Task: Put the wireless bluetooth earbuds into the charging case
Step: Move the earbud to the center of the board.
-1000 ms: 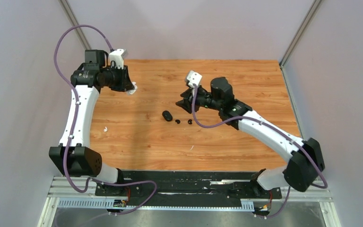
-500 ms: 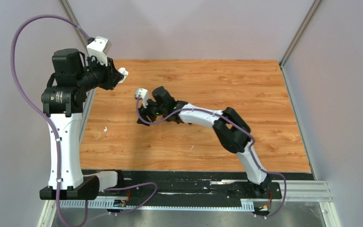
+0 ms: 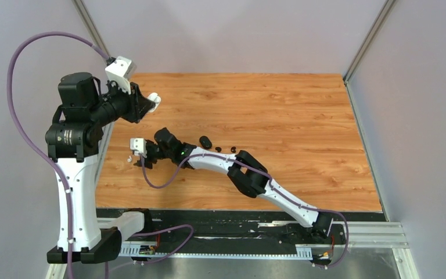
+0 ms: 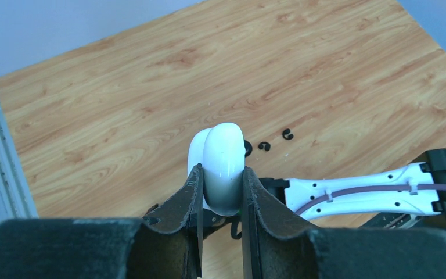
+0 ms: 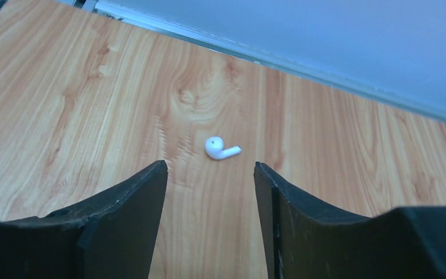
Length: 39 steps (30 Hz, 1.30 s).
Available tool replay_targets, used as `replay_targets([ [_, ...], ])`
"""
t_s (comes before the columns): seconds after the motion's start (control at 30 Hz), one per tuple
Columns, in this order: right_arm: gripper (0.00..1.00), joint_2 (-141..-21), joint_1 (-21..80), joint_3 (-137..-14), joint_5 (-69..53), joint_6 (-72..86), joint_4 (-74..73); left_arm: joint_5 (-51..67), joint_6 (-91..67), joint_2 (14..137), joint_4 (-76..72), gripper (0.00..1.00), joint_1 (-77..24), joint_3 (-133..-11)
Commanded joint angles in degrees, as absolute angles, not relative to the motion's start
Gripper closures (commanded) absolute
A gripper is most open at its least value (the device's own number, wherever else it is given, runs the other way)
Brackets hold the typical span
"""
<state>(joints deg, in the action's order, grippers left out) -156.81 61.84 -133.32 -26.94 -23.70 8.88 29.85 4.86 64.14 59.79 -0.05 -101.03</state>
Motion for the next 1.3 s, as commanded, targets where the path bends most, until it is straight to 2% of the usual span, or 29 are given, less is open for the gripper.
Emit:
replay_targets([
  [0.0, 0.42, -158.9, 62.9, -133.1, -26.1, -37.3, 20.3, 33.5, 4.2, 62.9, 58.5, 1.00, -0.2, -99.0],
  [0.13, 0.41, -161.6, 63.0, -133.8, -28.7, -44.4, 23.4, 34.6, 3.4, 62.2, 58.1, 1.00, -0.2, -96.2],
  [0.33, 0.42, -167.6, 63.7, -142.4, -31.8, -45.7, 24.9, 32.5, 3.0, 61.1, 57.9, 1.00, -0.2, -92.4],
  [0.47, 0.38, -165.8, 63.6, -137.6, -30.1, -46.2, 27.7, 18.5, 6.8, 60.9, 58.2, 1.00, 1.3, -91.2],
  [0.57, 0.36, -155.1, 61.8, -120.4, -31.2, -44.2, 39.2, 5.2, 11.9, 61.7, 56.9, 1.00, 2.0, -91.0],
  [0.63, 0.35, -146.6, 60.1, -106.8, -36.2, -44.4, 46.6, 1.7, 13.2, 62.6, 56.6, 1.00, 2.6, -89.9],
  [0.77, 0.33, -128.9, 58.1, -83.8, -41.5, -45.3, 52.5, 0.8, 11.9, 63.1, 56.9, 1.00, 3.9, -84.4],
  [0.87, 0.33, -116.1, 57.3, -70.7, -42.3, -44.1, 52.1, 0.2, 10.0, 62.1, 53.2, 1.00, 5.2, -75.3],
  [1.0, 0.33, -103.9, 55.5, -62.3, -37.0, -39.6, 47.6, -4.6, 11.8, 61.2, 46.8, 1.00, 7.5, -65.4],
  [1.1, 0.33, -96.5, 52.9, -62.8, -32.6, -36.8, 35.4, -6.7, 14.6, 61.7, 41.4, 1.00, 9.8, -60.3],
  [1.27, 0.34, -87.9, 46.4, -63.2, -30.5, -27.5, 17.4, -6.5, 19.4, 65.9, 37.9, 1.00, 16.1, -58.5],
])
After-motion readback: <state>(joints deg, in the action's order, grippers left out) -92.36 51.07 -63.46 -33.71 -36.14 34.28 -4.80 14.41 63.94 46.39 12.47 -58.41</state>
